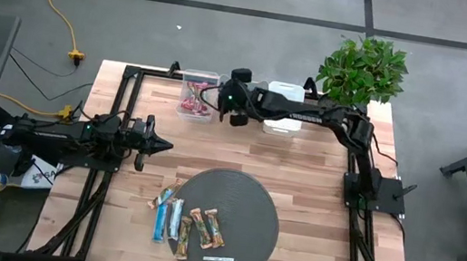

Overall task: Pick and place Granola Bars by type
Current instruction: Put the blue granola bar into the gray bin

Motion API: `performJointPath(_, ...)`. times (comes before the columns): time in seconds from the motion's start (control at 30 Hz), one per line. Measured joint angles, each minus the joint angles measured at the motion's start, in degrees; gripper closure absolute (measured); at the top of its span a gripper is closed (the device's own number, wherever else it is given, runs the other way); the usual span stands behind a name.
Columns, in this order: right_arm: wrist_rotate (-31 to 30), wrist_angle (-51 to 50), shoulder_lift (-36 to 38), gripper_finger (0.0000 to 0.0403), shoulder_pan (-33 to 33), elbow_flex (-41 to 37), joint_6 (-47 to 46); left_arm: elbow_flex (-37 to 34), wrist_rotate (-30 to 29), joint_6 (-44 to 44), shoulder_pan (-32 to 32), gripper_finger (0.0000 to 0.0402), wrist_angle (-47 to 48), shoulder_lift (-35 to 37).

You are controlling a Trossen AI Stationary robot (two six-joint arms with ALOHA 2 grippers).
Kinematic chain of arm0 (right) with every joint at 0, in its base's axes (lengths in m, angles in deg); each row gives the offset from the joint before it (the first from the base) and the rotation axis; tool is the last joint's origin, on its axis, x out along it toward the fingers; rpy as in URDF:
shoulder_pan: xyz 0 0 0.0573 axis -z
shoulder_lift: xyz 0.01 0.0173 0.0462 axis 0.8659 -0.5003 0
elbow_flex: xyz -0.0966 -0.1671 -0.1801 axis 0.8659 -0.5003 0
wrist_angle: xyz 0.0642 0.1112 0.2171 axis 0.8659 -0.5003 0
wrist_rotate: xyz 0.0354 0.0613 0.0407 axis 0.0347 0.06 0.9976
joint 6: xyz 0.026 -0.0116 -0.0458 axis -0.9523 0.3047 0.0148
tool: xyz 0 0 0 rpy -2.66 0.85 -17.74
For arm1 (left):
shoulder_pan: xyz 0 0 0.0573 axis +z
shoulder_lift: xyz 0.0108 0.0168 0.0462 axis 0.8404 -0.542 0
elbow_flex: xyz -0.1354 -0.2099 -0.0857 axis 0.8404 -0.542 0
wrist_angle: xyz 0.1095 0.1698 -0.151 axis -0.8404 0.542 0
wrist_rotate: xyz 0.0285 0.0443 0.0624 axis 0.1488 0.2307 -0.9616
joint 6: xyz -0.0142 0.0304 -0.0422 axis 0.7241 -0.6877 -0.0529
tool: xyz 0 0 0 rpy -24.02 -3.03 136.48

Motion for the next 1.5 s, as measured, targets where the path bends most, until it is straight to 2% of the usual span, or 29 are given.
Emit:
performJointPath(0.2,3.54,-0.94,-0.07,0.0346,2.62,0.03,0.83,0.0,0.0,-0.01,-0.01,0.0401,0.02,-0.01)
performJointPath(0.5,11.94,-4.75,-0.43,0.0346,7.14,0.12,-5.34,0.0,0.0,-0.01,0.01,0.0401,-0.01,-0.01)
performJointPath(0.7,16.71,-5.11,-2.03,0.0346,7.43,0.12,-5.76,0.0,0.0,0.0,0.0,0.0401,0.0,-0.01)
performJointPath(0.87,20.01,-5.44,-3.58,0.0346,7.54,0.12,-9.63,0.0,-0.02,0.01,-0.01,0.0401,0.02,-0.01)
performJointPath(1.5,20.3,-1.88,-4.15,0.0346,8.08,0.1,-12.1,0.0,0.01,0.0,0.01,0.0401,-0.01,0.0)
